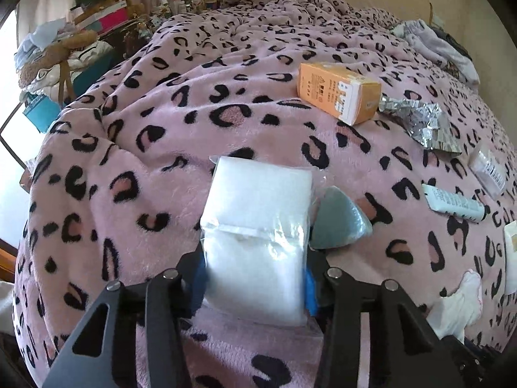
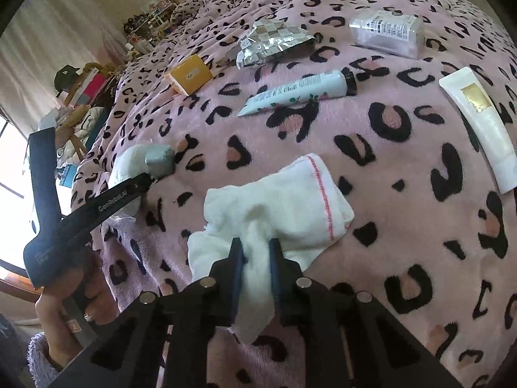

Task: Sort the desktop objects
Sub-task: 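Grasp the bagged white cloth with the left tool while the right tool grasps the white sock, then carry the bagged cloth and white sock toward the paper bag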

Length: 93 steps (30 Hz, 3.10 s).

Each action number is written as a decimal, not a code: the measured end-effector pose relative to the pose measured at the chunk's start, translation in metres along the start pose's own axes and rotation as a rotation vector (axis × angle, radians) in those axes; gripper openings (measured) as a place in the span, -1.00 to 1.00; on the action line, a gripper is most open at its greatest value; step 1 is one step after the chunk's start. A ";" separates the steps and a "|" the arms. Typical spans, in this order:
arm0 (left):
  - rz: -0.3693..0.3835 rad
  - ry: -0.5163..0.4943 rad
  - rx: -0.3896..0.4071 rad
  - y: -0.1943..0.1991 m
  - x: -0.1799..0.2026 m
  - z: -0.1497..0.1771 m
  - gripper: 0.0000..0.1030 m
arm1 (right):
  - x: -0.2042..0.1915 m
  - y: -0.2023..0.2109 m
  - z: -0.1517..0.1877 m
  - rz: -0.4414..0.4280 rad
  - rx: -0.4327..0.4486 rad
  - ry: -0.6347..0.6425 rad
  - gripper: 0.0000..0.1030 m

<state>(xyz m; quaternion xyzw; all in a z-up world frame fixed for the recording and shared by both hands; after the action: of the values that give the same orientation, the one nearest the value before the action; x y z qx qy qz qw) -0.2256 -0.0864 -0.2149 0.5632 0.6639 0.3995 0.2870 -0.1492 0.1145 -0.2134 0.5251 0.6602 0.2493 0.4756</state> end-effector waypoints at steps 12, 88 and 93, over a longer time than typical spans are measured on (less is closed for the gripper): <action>0.027 0.051 0.063 0.049 -0.016 0.008 -0.15 | 0.000 0.018 0.000 -0.019 0.024 0.003 -0.73; 0.497 -0.498 0.031 0.248 0.460 0.185 -0.14 | 0.304 0.364 0.065 0.353 0.383 -0.128 -0.73; 0.556 -0.572 0.036 0.255 0.499 0.189 -0.14 | 0.324 0.380 0.065 0.397 0.396 -0.136 -0.73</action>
<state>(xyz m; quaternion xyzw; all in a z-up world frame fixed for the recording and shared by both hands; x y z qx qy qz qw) -0.0368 0.4527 -0.0605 0.8151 0.3862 0.2772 0.3311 0.0835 0.5280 -0.0448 0.7422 0.5469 0.1680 0.3491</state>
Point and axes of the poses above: each gripper's, at about its wrist camera, not at the fingertips, and y roughly against the way its jaws point, x to its right, z to its underside, the point moved 7 cm from there along -y, roughly the way its jaws point, and after that the axes turned 9 degrees about y, right-handed, at the moved point
